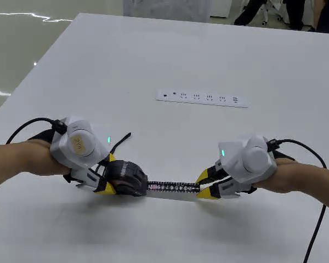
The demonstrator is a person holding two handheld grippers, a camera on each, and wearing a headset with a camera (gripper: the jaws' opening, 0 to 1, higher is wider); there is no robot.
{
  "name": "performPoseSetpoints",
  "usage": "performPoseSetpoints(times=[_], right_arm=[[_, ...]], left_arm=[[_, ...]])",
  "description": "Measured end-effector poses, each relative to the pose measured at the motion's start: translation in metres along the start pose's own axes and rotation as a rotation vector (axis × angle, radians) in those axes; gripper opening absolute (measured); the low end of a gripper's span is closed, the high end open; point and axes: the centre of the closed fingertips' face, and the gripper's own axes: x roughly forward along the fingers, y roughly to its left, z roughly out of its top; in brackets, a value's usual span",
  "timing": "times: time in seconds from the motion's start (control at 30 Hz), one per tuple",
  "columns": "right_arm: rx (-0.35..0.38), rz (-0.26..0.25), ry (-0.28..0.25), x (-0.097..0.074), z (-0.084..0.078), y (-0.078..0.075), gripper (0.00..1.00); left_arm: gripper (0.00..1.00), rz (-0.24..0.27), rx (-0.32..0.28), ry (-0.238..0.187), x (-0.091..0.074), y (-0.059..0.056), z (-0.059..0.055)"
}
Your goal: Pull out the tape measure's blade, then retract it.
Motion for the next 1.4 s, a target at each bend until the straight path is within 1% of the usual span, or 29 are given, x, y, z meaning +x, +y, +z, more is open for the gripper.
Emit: performPoseSetpoints(times=[1.4], right_arm=[[-0.003,-0.003,0.013,-0.0076,-0.0092,0.0009,0.11]], left_arm=[[0.27,0.003,-0.002,0.006,0.0,0.0001,-0.0002]])
